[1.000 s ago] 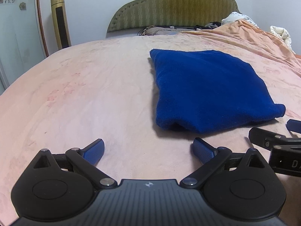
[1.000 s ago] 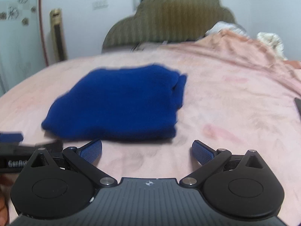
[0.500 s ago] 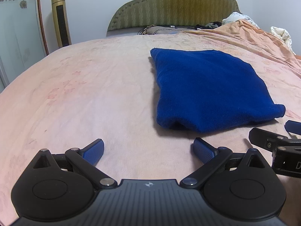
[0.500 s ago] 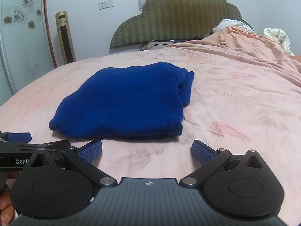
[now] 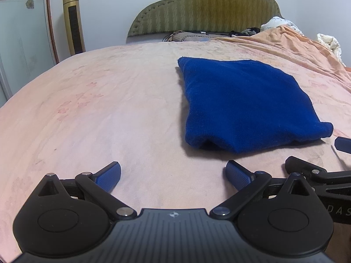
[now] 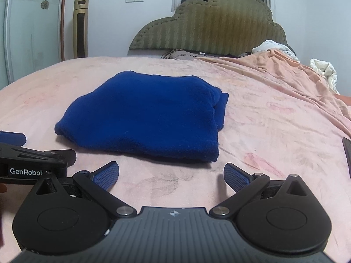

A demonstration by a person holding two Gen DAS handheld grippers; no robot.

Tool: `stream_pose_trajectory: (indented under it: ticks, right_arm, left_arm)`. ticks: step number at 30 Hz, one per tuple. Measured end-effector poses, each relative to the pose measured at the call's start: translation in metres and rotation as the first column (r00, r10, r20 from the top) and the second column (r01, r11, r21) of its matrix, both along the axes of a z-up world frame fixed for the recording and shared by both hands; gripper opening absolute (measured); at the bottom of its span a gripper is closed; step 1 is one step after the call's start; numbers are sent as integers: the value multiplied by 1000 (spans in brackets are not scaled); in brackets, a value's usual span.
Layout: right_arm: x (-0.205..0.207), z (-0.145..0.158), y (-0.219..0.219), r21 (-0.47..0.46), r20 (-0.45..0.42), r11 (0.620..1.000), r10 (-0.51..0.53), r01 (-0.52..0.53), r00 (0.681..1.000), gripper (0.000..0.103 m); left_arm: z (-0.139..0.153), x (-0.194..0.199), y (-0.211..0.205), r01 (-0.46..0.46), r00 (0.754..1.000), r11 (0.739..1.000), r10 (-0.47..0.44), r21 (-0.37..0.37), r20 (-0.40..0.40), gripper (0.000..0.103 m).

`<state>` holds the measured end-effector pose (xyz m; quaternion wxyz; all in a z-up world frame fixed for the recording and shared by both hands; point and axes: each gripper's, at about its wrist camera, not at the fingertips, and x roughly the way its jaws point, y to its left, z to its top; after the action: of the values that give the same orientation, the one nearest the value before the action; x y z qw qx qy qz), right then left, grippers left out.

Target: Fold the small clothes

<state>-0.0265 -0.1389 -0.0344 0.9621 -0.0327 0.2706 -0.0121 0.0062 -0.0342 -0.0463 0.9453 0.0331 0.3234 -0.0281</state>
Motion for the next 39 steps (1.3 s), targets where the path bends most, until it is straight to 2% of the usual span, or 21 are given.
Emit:
stream_pose_trajectory:
  ticks: [13, 39]
  right_arm:
    - [2, 0, -7, 32, 4, 999, -36, 36, 999, 103]
    - [3, -2, -8, 54, -6, 998, -32, 33, 999, 103]
  left_arm:
    - [-1, 0, 0, 1, 1000, 1000, -1, -2, -2, 103]
    - [-1, 0, 0, 1, 1000, 1000, -1, -3, -3, 103]
